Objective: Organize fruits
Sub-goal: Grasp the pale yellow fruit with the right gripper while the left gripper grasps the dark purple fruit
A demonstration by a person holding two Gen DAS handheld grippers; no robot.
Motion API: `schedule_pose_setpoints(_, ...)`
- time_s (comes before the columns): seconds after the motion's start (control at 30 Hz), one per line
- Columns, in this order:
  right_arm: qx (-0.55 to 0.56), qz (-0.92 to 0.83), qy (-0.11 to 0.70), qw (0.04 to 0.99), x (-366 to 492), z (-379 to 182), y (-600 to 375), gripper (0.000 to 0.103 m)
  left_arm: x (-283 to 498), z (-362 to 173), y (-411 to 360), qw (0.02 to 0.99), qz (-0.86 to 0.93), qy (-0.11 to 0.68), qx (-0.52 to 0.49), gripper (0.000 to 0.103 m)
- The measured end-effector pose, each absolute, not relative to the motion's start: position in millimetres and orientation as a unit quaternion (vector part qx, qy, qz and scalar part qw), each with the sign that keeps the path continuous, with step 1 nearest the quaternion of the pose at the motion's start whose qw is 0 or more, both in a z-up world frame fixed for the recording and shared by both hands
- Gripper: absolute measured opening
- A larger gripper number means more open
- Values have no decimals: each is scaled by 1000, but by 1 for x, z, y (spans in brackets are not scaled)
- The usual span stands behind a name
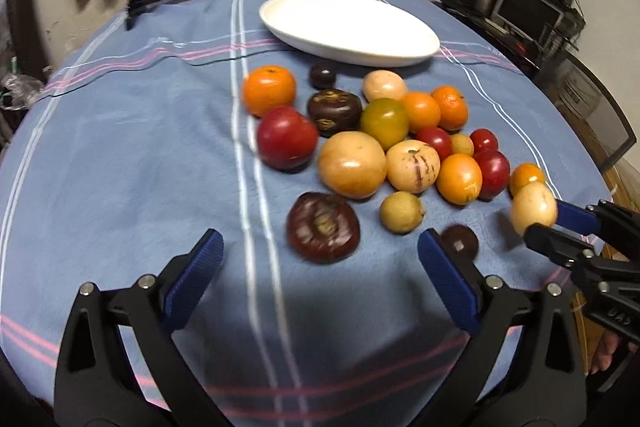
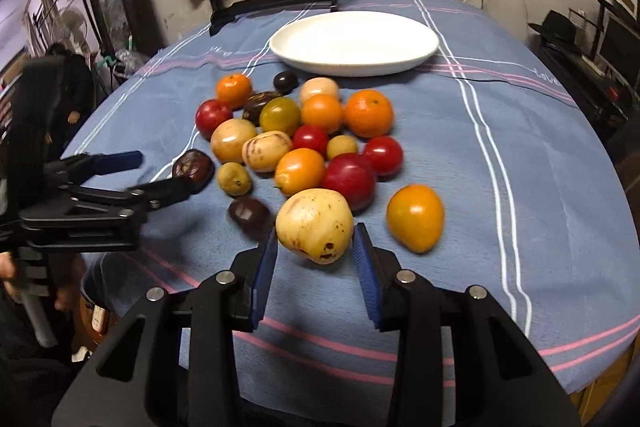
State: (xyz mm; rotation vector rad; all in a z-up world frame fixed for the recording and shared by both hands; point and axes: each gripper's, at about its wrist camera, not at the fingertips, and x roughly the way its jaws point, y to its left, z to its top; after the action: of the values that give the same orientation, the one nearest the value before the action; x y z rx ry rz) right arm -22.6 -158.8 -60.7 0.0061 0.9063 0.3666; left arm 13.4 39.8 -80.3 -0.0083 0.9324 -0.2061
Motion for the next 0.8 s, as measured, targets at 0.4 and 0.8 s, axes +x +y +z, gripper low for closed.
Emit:
schedule_pose_setpoints(0.4,28,182,440,879,-17,-61,-170,39,30,-97,27,882,-92,462,27,58)
schedule_pose_setpoints(0.8,-19,130,476,869,10,-90,-160,37,26,-95,37,888,-90,450,6,43)
